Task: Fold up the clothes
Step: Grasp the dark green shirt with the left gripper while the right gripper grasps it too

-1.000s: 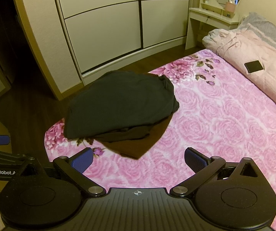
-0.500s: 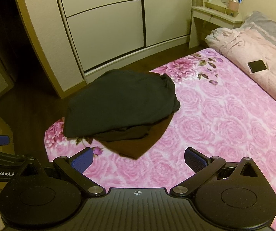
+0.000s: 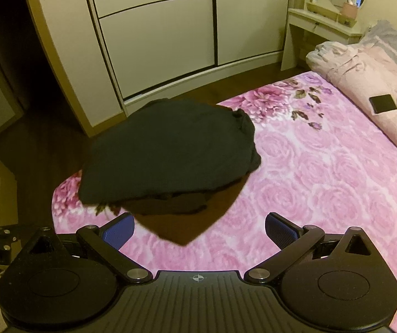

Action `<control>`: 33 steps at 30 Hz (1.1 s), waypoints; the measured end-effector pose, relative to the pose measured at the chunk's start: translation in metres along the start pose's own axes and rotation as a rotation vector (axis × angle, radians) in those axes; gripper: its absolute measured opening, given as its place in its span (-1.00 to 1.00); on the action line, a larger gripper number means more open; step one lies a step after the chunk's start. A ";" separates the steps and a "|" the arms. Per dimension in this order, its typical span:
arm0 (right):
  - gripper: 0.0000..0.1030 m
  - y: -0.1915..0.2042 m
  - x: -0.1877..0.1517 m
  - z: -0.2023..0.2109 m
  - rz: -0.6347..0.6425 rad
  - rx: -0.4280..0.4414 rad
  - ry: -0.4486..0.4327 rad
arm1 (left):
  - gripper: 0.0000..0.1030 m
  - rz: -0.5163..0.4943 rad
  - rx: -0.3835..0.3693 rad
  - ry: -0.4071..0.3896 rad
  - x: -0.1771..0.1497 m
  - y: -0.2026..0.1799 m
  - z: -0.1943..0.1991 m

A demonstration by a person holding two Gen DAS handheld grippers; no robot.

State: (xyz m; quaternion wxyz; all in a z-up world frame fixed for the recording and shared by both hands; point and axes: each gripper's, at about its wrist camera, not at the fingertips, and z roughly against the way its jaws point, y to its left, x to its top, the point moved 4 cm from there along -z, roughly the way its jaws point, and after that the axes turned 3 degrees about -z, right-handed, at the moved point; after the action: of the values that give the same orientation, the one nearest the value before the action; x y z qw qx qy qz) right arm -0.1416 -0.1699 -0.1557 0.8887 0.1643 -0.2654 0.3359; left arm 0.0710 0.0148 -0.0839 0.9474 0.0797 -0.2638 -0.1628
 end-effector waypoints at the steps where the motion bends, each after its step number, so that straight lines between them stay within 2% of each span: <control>1: 1.00 0.000 0.005 -0.009 0.001 0.003 0.003 | 0.89 -0.034 -0.008 -0.009 0.005 0.004 -0.011; 9: 0.99 -0.014 0.051 -0.113 0.013 -0.062 0.048 | 0.69 -0.184 -0.135 -0.020 0.055 0.043 -0.136; 11: 0.99 -0.025 0.062 -0.144 0.016 -0.107 0.050 | 0.52 -0.197 -0.165 0.001 0.064 0.050 -0.170; 14: 0.98 -0.044 0.076 -0.194 0.020 -0.118 0.063 | 0.30 -0.220 -0.199 0.035 0.076 0.059 -0.216; 16: 0.92 -0.053 0.083 -0.226 0.034 -0.122 0.075 | 0.28 -0.223 -0.227 0.050 0.079 0.063 -0.240; 17: 0.79 -0.059 0.085 -0.242 0.034 -0.127 0.088 | 0.27 -0.219 -0.241 0.055 0.080 0.066 -0.250; 20: 0.74 -0.080 0.086 -0.285 -0.004 -0.133 0.136 | 0.24 -0.199 -0.276 0.080 0.080 0.072 -0.273; 22: 0.46 -0.091 0.083 -0.307 -0.034 -0.134 0.170 | 0.23 -0.194 -0.292 0.076 0.077 0.072 -0.279; 23: 0.24 -0.095 0.081 -0.314 -0.060 -0.119 0.186 | 0.18 -0.197 -0.293 0.067 0.078 0.071 -0.280; 24: 0.18 -0.096 0.080 -0.317 -0.074 -0.117 0.188 | 0.13 -0.202 -0.296 0.055 0.077 0.070 -0.278; 25: 0.05 -0.095 0.080 -0.316 -0.067 -0.122 0.186 | -0.03 -0.207 -0.299 0.045 0.076 0.070 -0.276; 26: -0.39 -0.092 0.080 -0.314 -0.046 -0.121 0.183 | -0.23 -0.214 -0.302 0.035 0.076 0.069 -0.273; 27: -0.86 -0.087 0.081 -0.310 -0.022 -0.138 0.175 | -0.34 -0.221 -0.299 0.026 0.076 0.069 -0.269; 28: -0.87 -0.084 0.083 -0.306 0.000 -0.164 0.171 | -0.72 -0.230 -0.295 0.020 0.077 0.067 -0.265; 29: -0.95 -0.083 0.086 -0.301 -0.003 -0.167 0.166 | -0.98 -0.244 -0.282 0.015 0.079 0.065 -0.260; 33: -0.98 -0.083 0.096 -0.265 -0.048 -0.180 0.113 | -1.00 -0.257 -0.282 -0.029 0.089 0.067 -0.229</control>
State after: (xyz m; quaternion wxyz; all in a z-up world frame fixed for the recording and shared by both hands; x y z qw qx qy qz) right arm 0.0720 -0.0564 -0.3230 0.9212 0.0710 -0.2400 0.2980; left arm 0.2810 0.0611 -0.2200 0.9166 -0.0230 -0.2398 -0.3190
